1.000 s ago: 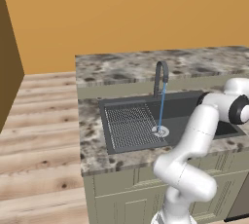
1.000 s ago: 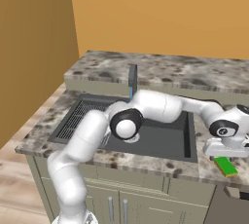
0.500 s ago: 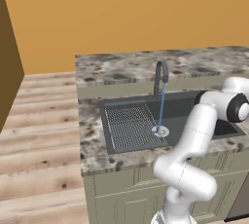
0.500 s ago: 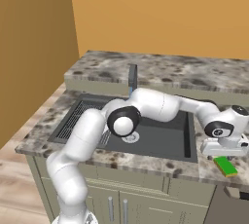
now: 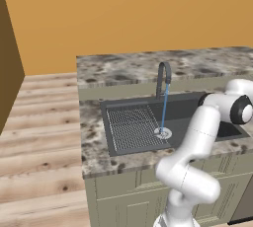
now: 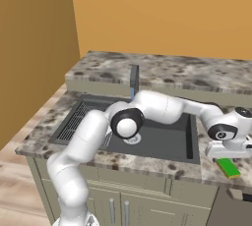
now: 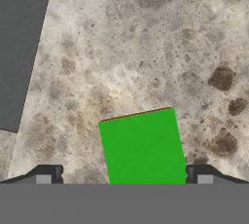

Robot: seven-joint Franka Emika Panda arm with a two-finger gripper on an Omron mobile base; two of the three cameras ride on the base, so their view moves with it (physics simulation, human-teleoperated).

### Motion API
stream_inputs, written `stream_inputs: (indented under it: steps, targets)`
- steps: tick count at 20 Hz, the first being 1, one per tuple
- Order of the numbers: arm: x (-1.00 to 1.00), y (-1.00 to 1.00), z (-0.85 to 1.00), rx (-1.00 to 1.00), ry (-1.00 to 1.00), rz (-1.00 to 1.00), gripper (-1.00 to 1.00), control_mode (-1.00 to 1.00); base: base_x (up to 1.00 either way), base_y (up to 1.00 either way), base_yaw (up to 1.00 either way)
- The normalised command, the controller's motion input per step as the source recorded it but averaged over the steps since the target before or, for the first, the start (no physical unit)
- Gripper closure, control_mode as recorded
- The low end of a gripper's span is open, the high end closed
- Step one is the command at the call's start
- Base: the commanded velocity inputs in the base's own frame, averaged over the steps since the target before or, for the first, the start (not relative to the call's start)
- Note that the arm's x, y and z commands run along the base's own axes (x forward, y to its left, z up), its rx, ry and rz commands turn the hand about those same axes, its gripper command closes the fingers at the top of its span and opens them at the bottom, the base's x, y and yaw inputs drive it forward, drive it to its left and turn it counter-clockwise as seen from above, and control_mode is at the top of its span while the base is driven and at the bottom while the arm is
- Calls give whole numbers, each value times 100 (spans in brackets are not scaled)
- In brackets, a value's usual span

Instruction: Soak the sponge with water for a few seconds and then drop it inside the sink.

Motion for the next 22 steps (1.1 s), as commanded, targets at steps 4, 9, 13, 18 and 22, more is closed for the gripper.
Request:
stream_inputs:
  steps: [4, 9, 13, 18, 22]
  targets:
    - [3, -13, 0, 0, 0, 0, -100, -100, 0, 0, 0]
    - [0, 0, 0, 0, 0, 0, -100, -100, 0, 0, 0]
    - [0, 0, -22, 0, 0, 0, -100, -100, 0, 0, 0]
    - [0, 0, -25, 0, 0, 0, -100, -100, 0, 0, 0]
    - [0, 0, -19, 0, 0, 0, -100, -100, 0, 0, 0]
